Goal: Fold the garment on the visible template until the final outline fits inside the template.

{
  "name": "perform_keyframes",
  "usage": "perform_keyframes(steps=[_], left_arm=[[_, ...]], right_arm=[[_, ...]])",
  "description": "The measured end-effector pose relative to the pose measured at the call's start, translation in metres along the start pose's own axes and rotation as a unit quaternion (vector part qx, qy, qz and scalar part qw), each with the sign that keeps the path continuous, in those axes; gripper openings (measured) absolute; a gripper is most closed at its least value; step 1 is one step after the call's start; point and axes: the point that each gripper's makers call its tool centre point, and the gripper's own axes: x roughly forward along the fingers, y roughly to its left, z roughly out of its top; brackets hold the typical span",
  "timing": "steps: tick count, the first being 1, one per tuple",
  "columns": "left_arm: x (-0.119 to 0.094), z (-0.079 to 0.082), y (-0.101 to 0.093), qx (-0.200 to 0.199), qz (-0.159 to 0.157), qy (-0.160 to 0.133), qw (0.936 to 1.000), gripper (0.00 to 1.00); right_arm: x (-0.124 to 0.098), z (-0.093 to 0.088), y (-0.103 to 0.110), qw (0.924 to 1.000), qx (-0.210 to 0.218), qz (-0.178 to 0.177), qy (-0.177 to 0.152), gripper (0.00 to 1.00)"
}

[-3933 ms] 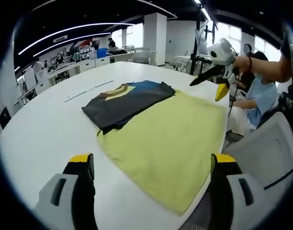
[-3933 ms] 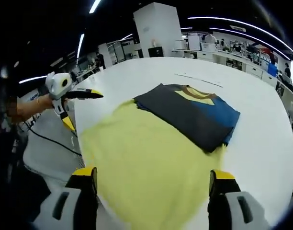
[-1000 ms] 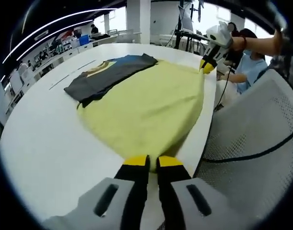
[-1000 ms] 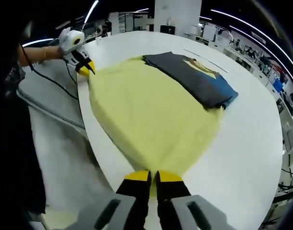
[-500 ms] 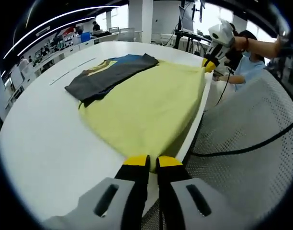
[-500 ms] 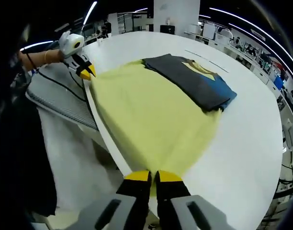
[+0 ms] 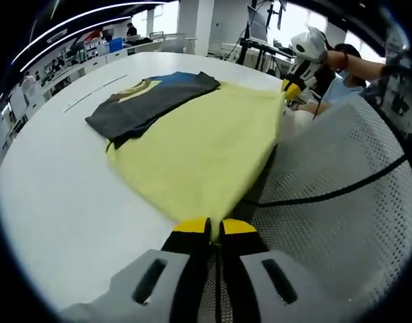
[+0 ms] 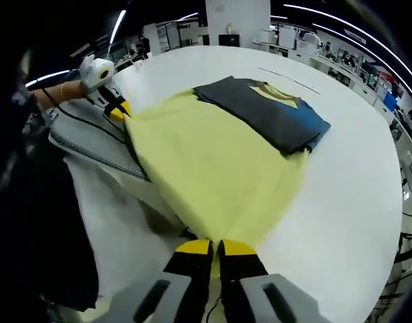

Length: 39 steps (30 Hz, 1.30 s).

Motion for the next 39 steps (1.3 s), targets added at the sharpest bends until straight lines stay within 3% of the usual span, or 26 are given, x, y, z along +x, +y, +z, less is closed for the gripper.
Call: perform_keyframes(steps=[7,12,25,39], left_arm=[[-0.008,0.0,-0.01,-0.006,-0.018,0.001,0.9998,0.03],[-0.012,0.007,-0.006,-0.008,-0.018,-0.007,0.9998,0.03],[-0.026,0.052,0.029,-0.013,0.031,-0.061,0.9976,0.03],[-0.029,0.087,0.074,-0.021,0.077,-0.09,0.9927,0.02]], right_arm=[[-0.009,-0.002,0.013,0.9998,-0.003,0.009,0.018,0.0],[-0.016,0.007,0.008,1.0,0.001,0.0,0.009,0.0],[-0.031,0.044,-0.023,0.9988,-0.013,-0.042,-0.021,0.0],[-0.041,0.089,-0.06,0.9949,-0.052,-0.073,-0.046,0.0]])
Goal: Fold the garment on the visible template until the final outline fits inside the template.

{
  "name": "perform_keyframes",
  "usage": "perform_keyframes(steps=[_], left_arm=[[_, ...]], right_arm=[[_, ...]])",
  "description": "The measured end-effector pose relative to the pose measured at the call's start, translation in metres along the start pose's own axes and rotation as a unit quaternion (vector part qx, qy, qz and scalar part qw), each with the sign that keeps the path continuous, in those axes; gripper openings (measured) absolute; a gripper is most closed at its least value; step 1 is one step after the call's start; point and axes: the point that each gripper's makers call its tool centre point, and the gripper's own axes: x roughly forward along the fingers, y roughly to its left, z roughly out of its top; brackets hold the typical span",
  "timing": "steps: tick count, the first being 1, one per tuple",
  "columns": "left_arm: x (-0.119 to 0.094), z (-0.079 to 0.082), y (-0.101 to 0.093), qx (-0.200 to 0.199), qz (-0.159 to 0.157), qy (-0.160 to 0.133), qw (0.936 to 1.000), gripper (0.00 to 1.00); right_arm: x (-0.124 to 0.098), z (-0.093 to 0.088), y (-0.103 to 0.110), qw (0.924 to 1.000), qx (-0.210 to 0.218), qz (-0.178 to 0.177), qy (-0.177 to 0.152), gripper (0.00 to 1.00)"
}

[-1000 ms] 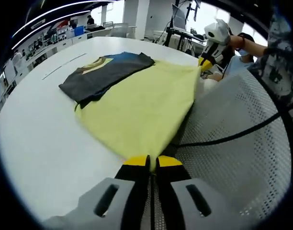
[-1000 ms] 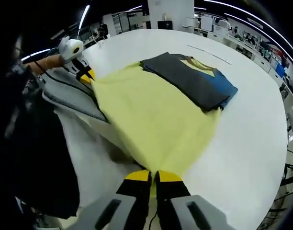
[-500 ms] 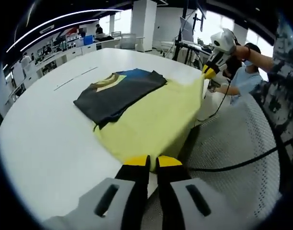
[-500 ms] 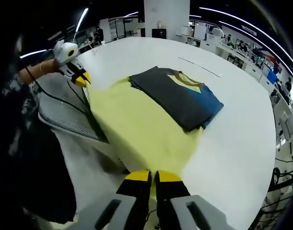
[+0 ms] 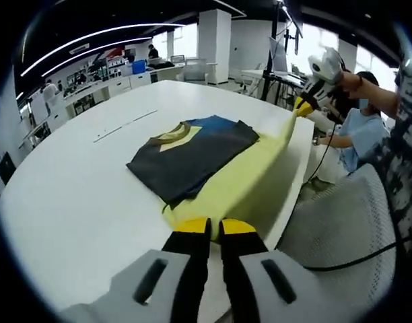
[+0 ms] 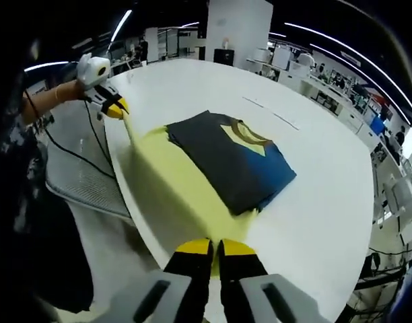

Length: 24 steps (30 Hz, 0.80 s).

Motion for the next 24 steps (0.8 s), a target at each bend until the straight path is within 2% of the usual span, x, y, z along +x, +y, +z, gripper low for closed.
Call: perform_keyframes(steps=[15,17,20,24], left_arm=[[0.012,0.045,0.033,-0.001,0.049,-0.033,0.9983,0.02],[0.013,0.054,0.04,-0.005,0.063,-0.043,0.9971,0.02],[0.011,0.069,0.056,0.023,0.102,-0.052,0.9931,0.02],[0.014,0.087,0.066,0.018,0.116,-0.069,0.9907,0.02]], right_arm=[[0.003,0.046,-0.046,0.9986,-0.016,-0.038,-0.034,0.0],[0.004,0.052,-0.052,0.9981,-0.014,-0.045,-0.04,0.0],[0.005,0.062,-0.062,0.9969,-0.014,-0.06,-0.05,0.0],[0.008,0.069,-0.075,0.9953,-0.013,-0.079,-0.054,0.0]])
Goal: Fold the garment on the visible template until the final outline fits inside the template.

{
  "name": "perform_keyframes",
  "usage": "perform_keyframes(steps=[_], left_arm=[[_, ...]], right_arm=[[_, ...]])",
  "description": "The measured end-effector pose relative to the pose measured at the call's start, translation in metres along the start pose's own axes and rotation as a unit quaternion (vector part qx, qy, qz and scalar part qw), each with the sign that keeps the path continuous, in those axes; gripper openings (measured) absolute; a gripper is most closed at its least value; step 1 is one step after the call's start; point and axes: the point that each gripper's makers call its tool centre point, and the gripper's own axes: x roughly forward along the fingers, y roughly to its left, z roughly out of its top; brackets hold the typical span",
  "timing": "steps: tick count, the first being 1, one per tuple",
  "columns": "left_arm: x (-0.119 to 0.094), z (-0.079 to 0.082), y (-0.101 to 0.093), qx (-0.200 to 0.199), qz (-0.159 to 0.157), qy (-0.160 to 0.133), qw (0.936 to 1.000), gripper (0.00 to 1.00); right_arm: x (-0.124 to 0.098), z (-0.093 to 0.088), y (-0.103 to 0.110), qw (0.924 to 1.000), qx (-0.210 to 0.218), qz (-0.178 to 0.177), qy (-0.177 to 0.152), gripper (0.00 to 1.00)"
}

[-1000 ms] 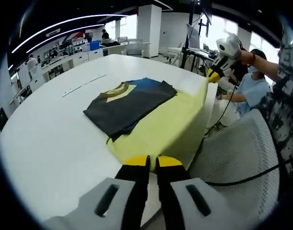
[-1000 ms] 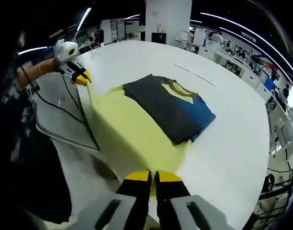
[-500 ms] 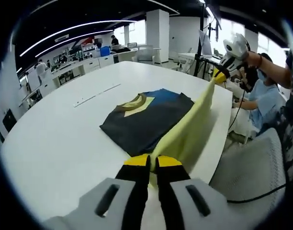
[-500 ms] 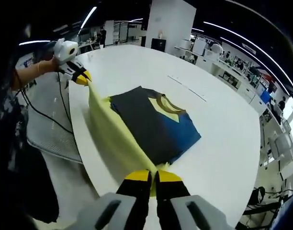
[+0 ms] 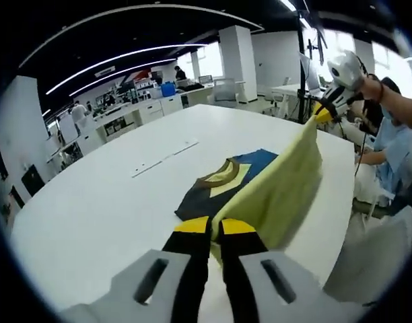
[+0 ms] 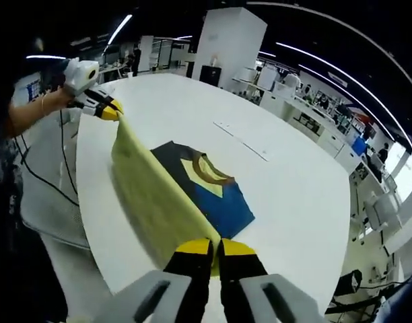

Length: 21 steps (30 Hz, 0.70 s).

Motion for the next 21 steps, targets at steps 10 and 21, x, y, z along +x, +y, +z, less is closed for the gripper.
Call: perform_keyframes(steps=[10,21], left_arm=[[0.019,0.022,0.021,-0.024,0.03,-0.032,0.9987,0.02],[0.044,0.025,0.051,-0.044,0.078,-0.03,0.9955,0.02]], right_arm=[[0.022,0.018,-0.041,0.9975,0.014,-0.067,-0.019,0.0],[0.058,0.039,-0.068,0.9947,0.045,-0.087,-0.032,0.0]])
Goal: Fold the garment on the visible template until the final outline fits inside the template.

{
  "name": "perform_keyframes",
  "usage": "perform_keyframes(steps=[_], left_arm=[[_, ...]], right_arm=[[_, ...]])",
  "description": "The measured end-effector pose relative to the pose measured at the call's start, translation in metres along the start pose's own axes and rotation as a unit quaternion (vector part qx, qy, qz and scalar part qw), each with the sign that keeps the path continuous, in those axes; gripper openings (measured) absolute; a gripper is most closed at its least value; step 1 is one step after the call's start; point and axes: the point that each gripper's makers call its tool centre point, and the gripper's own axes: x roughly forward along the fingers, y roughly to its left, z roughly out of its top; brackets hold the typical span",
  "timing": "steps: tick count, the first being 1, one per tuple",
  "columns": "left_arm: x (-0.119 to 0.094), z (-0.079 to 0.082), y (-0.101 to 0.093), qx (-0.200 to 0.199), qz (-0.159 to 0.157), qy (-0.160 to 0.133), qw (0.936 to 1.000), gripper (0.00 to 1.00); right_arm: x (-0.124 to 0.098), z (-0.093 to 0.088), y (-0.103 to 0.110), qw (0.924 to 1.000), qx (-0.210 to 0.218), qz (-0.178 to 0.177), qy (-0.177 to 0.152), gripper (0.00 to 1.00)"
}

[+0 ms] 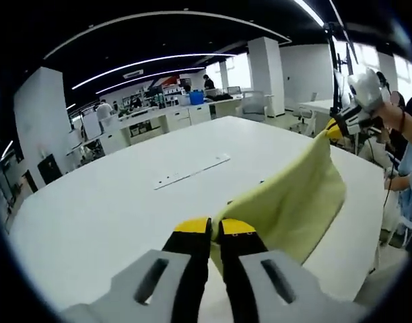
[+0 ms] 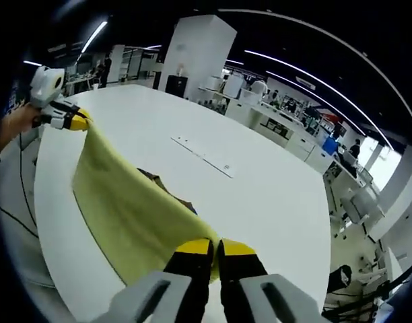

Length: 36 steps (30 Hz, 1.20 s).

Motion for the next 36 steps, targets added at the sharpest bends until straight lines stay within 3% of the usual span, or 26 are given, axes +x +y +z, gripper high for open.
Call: perform_keyframes(steps=[6,11,24,36], left_arm=[[0.021,0.005,0.008,0.007,0.003,-0.011,0.9999,0.02],[0.041,-0.002,0.013,0.003,0.014,0.004,0.9999,0.02],[0.083,-0.05,0.017,-0.018,0.017,0.053,0.9983,0.02],[0.109,-0.079,0.023,-0.027,0.004,0.081,0.9963,0.03]], right_arm=[[0.022,-0.001,-0.012,0.9991,-0.028,-0.023,0.022,0.0],[0.042,-0.008,-0.015,0.9974,-0.045,-0.03,0.047,0.0],[0.097,-0.043,-0.012,0.9951,-0.022,-0.001,0.096,0.0],[0.128,-0.061,-0.008,0.992,-0.014,0.016,0.125,0.0]])
